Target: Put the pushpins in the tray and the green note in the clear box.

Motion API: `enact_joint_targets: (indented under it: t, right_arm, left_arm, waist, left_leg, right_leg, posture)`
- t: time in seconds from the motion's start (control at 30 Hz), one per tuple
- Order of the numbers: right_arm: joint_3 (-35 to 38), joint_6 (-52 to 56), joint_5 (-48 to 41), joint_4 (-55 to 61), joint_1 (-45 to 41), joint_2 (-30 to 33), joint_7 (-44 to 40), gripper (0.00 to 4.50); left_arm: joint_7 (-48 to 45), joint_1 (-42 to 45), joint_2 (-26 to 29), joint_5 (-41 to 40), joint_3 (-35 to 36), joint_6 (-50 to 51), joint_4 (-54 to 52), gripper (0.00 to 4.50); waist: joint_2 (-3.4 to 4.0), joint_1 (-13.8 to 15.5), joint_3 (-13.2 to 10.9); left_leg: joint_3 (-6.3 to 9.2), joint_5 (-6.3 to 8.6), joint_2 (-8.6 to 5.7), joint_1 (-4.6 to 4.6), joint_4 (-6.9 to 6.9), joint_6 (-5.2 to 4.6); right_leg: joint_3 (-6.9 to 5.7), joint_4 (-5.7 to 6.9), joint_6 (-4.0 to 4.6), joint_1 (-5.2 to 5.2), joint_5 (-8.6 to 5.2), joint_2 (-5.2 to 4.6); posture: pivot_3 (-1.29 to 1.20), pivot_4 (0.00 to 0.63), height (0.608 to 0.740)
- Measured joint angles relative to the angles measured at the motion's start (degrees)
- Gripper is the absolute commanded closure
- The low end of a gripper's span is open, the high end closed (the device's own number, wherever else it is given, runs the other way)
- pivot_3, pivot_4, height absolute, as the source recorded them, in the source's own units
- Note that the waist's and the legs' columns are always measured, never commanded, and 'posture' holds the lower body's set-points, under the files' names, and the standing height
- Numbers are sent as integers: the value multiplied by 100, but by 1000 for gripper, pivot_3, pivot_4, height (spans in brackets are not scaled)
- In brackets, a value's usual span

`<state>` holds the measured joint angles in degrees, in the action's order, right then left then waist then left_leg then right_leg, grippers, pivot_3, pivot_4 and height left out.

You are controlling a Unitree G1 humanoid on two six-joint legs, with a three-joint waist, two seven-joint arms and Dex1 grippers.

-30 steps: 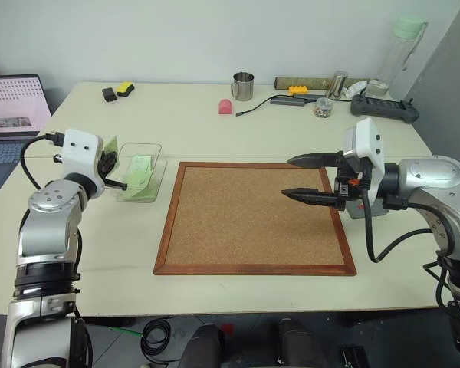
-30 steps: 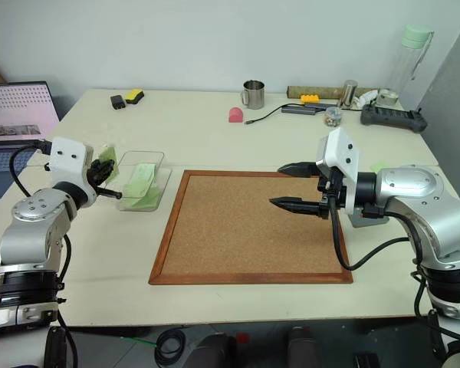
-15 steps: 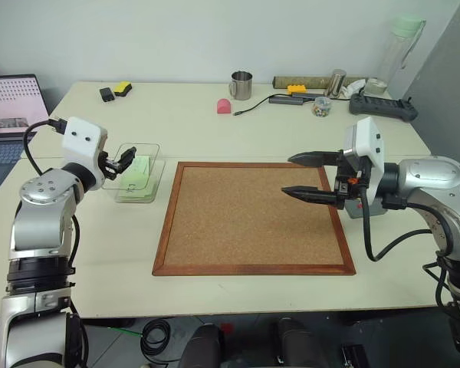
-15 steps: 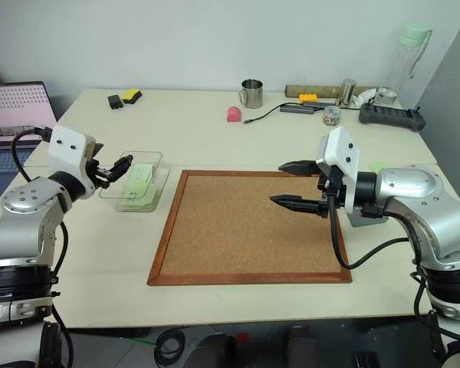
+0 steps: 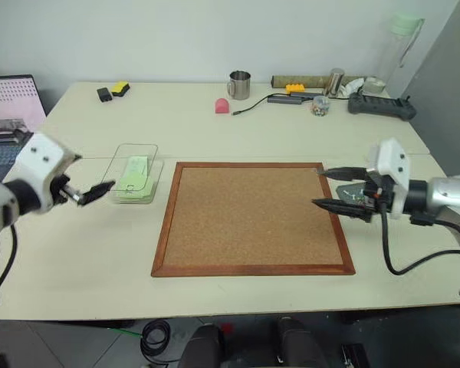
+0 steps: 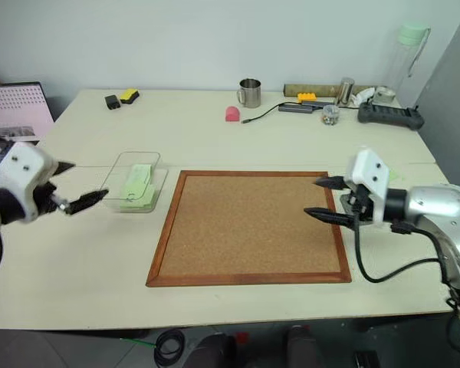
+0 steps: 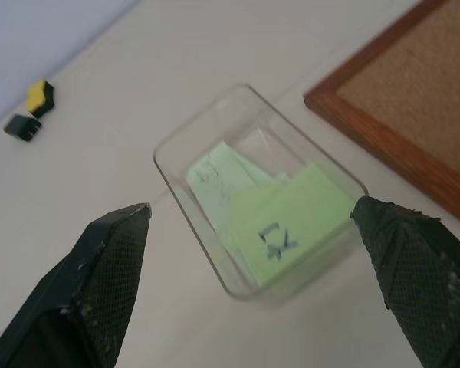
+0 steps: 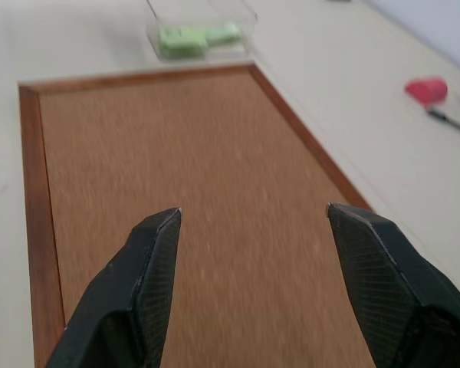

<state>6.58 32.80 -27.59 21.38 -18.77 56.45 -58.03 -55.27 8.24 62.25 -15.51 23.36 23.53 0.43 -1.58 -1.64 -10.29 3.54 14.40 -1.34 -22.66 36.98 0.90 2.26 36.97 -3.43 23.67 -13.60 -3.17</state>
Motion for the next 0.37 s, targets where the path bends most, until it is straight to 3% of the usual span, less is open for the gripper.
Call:
enact_joint_targets:
  t: [0.2, 0.37]
  right_arm:
    - [708, -161, 125, -363, 627, 543, -369, 1356]
    - [1380, -223, 150, -636, 1065, 646, -579, 1356]
  left_arm:
    - [-854, -992, 343, 10, 648, -374, 158, 28]
    - [-1052, -1269, 343, 13, 866, -483, 342, 28]
  waist:
    - [3, -1, -2]
    - [1, 2, -1]
  left_leg:
    - [-36, 0, 5, 12, -1, -1]
    - [-43, 0, 8, 11, 0, -1]
  right_leg:
    - [6, 0, 7, -4, -6, 0]
    - [3, 1, 7, -5, -6, 1]
  posture:
    - [0, 150, 740]
    - [0, 150, 740]
